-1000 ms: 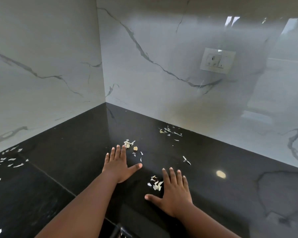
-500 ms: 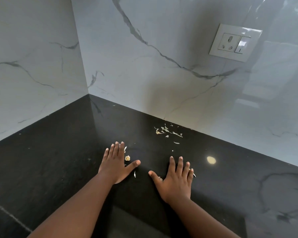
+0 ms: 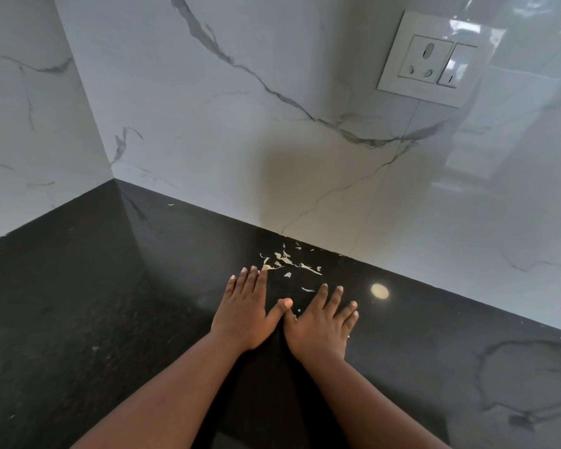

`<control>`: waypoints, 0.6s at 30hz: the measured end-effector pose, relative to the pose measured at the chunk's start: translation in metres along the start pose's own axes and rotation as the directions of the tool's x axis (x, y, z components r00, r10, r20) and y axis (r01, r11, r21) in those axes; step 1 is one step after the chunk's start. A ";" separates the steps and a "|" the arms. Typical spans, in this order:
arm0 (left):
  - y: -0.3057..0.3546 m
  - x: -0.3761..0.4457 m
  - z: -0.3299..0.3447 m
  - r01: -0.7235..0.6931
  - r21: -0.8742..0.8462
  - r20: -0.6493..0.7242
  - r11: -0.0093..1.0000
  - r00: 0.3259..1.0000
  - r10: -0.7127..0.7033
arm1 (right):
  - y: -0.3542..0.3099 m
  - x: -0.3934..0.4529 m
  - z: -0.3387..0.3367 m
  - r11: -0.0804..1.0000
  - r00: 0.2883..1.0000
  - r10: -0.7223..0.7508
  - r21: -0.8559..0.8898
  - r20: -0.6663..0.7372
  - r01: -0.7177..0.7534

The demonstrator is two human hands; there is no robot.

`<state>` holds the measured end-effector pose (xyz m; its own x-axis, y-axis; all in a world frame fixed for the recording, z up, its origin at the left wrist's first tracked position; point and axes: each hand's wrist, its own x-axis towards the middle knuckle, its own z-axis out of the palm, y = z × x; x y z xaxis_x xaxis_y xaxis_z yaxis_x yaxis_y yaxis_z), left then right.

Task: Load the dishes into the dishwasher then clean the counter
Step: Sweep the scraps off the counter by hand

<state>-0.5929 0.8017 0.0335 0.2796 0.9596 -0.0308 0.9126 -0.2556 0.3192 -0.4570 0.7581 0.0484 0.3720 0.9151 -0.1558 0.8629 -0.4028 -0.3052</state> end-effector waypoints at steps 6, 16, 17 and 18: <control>0.014 0.045 -0.018 -0.094 -0.446 -0.117 0.890 0.992 0.046 | 0.003 0.056 -0.017 0.849 0.882 -0.465 0.243 -0.077 0.469; -0.004 0.109 -0.036 -0.169 -0.453 0.056 0.875 0.975 0.217 | 0.008 0.141 -0.046 0.677 0.670 -0.736 0.079 0.099 0.732; -0.003 0.112 -0.034 -0.194 -0.447 0.057 0.873 0.968 0.244 | 0.005 0.145 -0.043 0.653 0.644 -0.757 0.091 0.106 0.752; -0.002 0.114 -0.032 -0.207 -0.444 0.063 0.872 0.963 0.261 | 0.001 0.149 -0.040 0.635 0.626 -0.772 0.109 0.111 0.765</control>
<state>-0.5727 0.9152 0.0600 0.5267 0.8500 -0.0062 0.6052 -0.3699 0.7050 -0.3869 0.8946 0.0620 -0.4717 0.8811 0.0336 0.7955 0.4416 -0.4150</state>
